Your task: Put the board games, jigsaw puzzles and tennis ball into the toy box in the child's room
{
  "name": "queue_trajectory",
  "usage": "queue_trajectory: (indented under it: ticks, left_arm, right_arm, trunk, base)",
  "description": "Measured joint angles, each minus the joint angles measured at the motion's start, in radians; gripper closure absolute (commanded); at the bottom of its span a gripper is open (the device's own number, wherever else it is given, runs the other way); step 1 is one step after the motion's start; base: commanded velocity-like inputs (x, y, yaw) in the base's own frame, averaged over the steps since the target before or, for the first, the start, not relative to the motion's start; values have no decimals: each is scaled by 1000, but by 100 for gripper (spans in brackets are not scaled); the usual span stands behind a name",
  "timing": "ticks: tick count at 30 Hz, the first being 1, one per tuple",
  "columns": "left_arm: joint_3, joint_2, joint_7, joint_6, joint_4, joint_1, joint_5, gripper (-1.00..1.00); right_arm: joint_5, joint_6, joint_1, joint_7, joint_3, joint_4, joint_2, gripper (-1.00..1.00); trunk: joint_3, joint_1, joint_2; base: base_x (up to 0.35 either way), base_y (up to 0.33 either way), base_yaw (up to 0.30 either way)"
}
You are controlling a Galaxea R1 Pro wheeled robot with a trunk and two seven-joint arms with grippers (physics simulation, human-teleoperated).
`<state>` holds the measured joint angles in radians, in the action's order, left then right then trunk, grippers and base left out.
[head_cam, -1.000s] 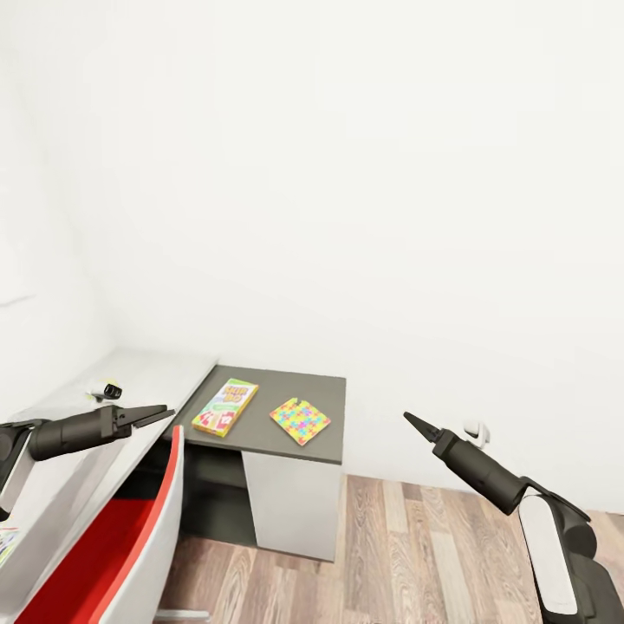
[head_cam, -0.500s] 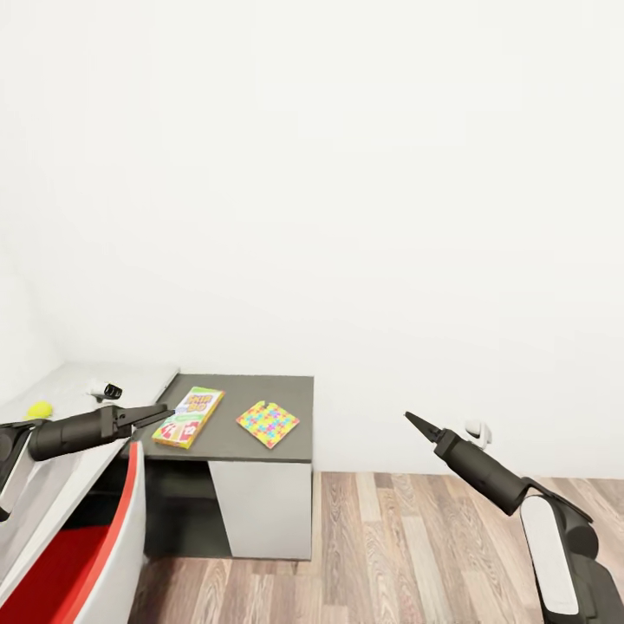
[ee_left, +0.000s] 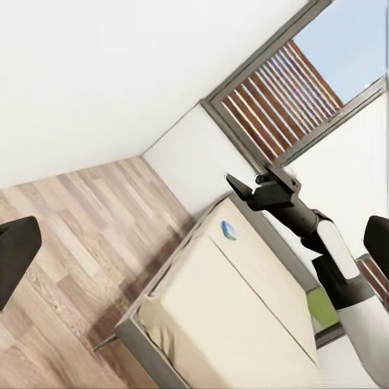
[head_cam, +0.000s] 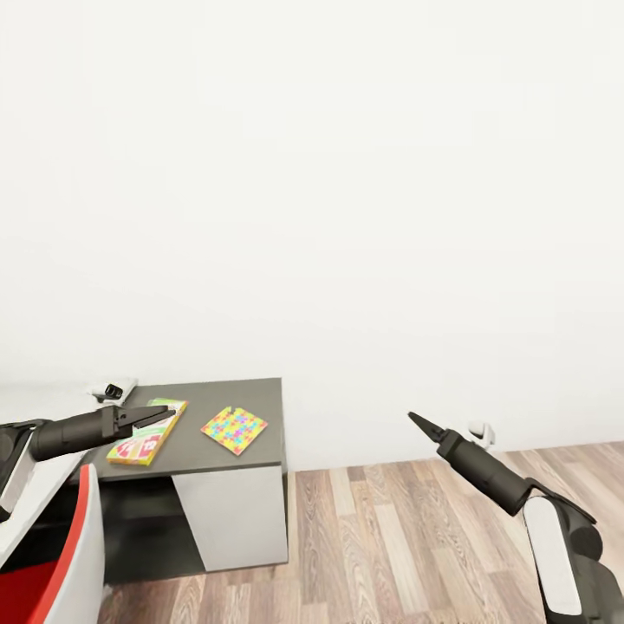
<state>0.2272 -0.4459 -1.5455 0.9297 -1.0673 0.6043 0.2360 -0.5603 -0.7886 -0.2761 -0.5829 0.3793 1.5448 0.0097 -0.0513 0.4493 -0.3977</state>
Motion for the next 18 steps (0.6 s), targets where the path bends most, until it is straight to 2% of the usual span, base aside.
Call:
queue_trajectory:
  ticks: [6,12,15,18]
  left_arm:
    - [0,1,0,0,0,0,1,-100]
    - [-2,6,1,0,0,0,1,-100]
    - [-3,6,1,0,0,0,1,-100]
    - [-3,7,1,0,0,0,1,-100]
  right_arm:
    - [0,-1,0,0,38,-20,2,-100]
    - [0,-4,0,-1,55,-28,-4,-100]
    - [0,-10,0,-2,75,-29,-5,-100]
    - [-1,-33,0,-3,119,-34,-7,-100]
  trunk:
    - [0,0,0]
    - [0,0,0]
    - [0,0,0]
    - [0,0,0]
  base:
    - [0,0,-277]
    - [0,0,-277]
    - [0,0,-277]
    - [0,0,-277]
